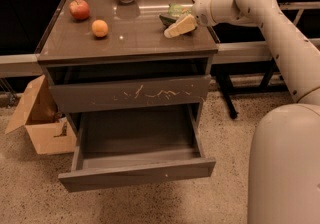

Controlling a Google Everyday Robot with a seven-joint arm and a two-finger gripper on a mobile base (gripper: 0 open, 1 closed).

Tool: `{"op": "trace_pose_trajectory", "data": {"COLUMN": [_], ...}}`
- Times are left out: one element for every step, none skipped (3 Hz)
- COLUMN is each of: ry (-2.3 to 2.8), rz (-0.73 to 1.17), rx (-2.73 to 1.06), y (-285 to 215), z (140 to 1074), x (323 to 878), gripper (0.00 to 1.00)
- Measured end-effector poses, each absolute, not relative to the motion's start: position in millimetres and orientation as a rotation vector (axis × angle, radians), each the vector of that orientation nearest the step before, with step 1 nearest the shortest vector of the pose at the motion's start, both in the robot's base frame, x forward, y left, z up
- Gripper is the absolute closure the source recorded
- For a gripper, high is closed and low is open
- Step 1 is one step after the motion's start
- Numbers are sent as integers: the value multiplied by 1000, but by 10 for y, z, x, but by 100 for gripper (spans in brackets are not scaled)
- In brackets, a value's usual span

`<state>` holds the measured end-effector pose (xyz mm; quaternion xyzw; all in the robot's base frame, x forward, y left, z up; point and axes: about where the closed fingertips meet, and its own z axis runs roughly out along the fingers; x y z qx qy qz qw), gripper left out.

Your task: Place green jalapeno chip bag into middle drawer

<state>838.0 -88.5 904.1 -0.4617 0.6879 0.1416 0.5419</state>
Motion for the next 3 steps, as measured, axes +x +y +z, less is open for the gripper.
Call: {"op": "trace_pose_trajectory", "data": {"ry": [1651,1665,1695], "rz": [294,274,265], "rx": [-1010,-968,-939], "y": [-948,-990,-1037], "z": [8969,8917,8821], "x": [8654,8789,8878], "gripper": [0,0,0]}}
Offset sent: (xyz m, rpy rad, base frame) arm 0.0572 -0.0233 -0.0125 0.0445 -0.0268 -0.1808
